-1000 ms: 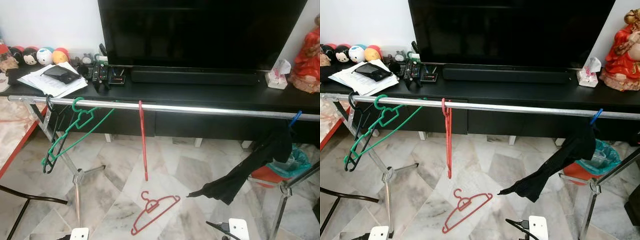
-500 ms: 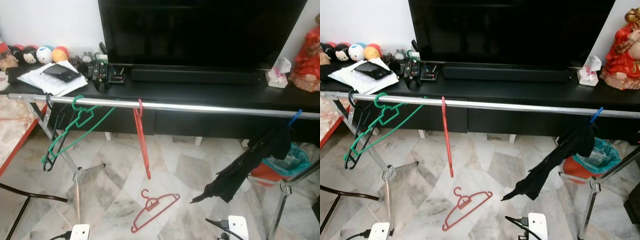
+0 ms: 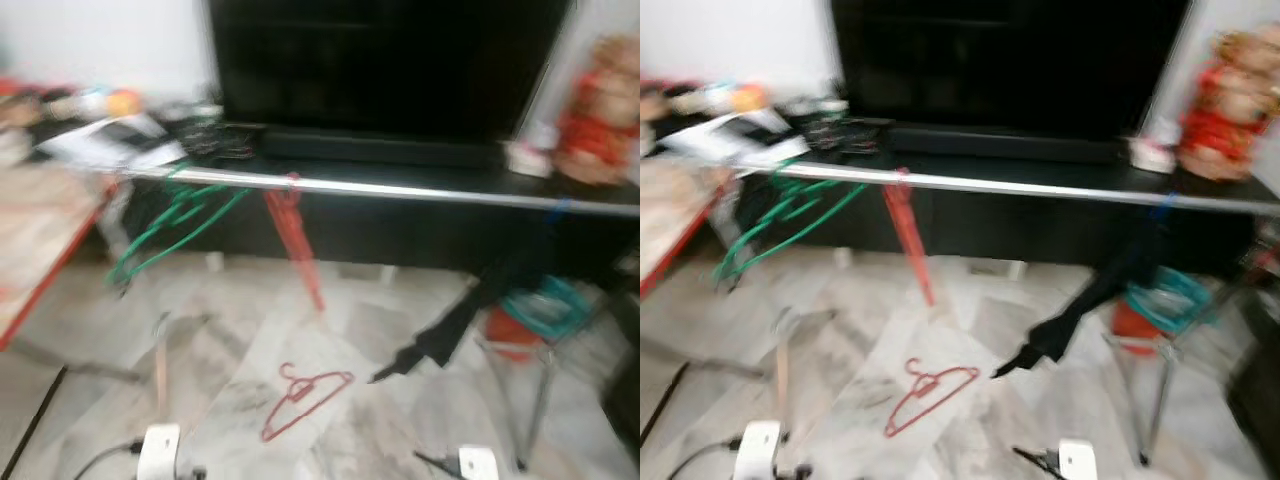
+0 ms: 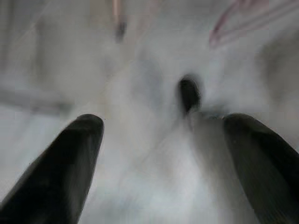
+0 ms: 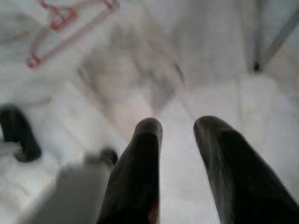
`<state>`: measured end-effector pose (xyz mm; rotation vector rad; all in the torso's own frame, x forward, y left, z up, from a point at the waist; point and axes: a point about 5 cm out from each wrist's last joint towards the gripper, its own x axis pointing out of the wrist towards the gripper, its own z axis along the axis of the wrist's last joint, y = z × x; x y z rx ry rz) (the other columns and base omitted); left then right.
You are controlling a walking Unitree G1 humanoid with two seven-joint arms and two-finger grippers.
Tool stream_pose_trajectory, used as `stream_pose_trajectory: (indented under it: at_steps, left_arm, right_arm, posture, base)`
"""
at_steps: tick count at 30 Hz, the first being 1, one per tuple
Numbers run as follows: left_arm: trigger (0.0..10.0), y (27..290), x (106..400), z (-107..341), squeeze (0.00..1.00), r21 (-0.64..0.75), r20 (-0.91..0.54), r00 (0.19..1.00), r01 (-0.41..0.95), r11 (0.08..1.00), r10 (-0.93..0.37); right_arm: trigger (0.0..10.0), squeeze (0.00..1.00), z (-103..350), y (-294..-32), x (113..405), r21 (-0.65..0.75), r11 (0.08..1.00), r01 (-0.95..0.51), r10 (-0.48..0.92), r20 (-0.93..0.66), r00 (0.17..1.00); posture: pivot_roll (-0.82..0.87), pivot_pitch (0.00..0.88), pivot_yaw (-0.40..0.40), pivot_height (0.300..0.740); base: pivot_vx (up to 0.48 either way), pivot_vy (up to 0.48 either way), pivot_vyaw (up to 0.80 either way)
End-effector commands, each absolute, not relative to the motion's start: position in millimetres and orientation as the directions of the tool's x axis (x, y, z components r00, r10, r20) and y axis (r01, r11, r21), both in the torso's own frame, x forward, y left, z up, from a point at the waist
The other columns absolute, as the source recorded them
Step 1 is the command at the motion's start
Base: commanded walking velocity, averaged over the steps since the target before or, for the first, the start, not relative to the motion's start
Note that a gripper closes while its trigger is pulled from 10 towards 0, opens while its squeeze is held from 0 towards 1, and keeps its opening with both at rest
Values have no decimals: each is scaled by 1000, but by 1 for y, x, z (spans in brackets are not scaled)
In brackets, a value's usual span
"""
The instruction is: Hang hanger
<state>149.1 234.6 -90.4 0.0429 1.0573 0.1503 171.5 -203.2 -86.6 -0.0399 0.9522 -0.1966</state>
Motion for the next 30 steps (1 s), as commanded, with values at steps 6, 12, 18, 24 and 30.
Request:
stream_pose_trajectory:
  at_steps: [6, 12, 18, 24, 30]
  left_arm:
    - [10000, 234, 153, -89, 0, 108, -864, 484, -88, 990, 137]
    - [10000, 234, 154, -89, 0, 108, -864, 485, -88, 990, 137]
    - [10000, 234, 154, -89, 0, 109, -864, 485, -86, 990, 137]
    - [10000, 233, 155, -89, 0, 108, -864, 486, -83, 991, 135]
    - [10000, 233, 155, -88, 0, 108, -863, 486, -81, 991, 134]
  right_arm:
    - [10000, 0, -91, -203, 161, -115, 979, 168, -189, -822, 537]
    - [10000, 0, -91, -203, 162, -115, 978, 172, -191, -821, 538]
    - [10000, 0, -91, -203, 162, -110, 978, 176, -190, -819, 541]
    - [10000, 0, -91, -203, 163, -111, 979, 173, -189, -819, 542]
    - [10000, 0, -90, -203, 163, -109, 978, 175, -189, -818, 543]
  posture:
    - [-123, 0, -33, 740]
    - [-123, 0, -32, 740]
    - [-121, 0, -32, 740]
    - [-121, 0, -32, 740]
    - [-122, 0, -32, 740]
  base:
    - [-329, 0, 0]
    - [-329, 0, 0]
    - [-333, 0, 0]
    - [-340, 0, 0]
    - [-339, 0, 0]
